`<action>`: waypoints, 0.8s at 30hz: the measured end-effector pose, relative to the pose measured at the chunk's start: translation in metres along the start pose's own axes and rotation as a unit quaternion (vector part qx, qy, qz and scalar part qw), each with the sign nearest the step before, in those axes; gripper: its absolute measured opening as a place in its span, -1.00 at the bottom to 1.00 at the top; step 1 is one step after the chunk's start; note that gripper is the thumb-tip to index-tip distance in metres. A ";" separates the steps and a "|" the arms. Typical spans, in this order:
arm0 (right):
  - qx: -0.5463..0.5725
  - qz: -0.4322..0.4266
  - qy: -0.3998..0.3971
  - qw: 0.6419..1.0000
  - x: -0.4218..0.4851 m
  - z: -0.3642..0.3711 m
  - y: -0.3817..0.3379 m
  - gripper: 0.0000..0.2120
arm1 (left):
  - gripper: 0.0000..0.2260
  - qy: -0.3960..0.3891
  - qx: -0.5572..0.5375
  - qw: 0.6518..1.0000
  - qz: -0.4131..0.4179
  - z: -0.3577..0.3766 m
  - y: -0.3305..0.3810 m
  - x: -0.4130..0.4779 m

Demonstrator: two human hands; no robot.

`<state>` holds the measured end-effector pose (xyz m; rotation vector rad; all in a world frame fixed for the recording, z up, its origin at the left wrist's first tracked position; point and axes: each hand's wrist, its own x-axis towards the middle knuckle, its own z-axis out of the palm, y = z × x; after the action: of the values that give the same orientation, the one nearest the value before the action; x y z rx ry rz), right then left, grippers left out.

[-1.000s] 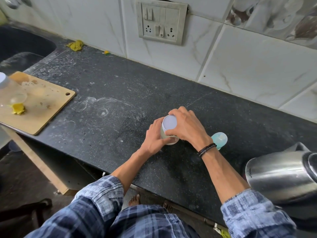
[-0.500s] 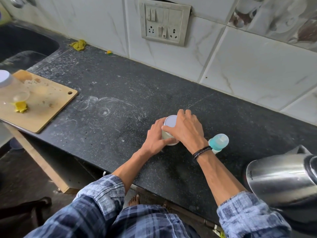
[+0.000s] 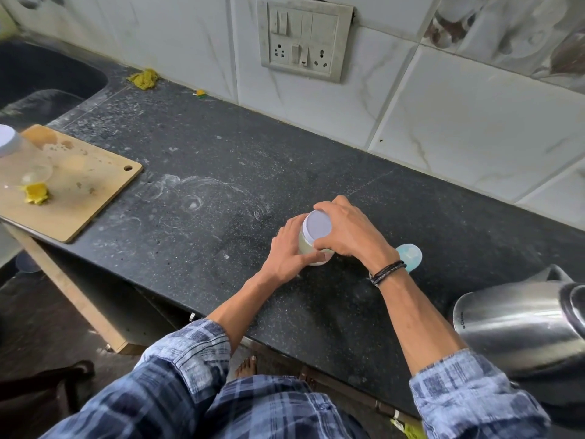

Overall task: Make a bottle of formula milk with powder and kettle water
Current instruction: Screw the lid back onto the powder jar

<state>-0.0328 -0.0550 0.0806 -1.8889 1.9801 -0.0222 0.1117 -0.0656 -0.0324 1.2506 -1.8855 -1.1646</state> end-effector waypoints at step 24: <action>-0.068 0.060 0.052 0.994 -0.008 0.007 -0.011 -0.05 | -0.19 -0.009 0.008 1.000 0.009 0.002 -0.005 0.003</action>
<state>-0.0203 -0.0462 0.0799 -1.8825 2.2137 0.0514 0.1112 -0.0686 -0.0375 1.2334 -1.9182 -1.1585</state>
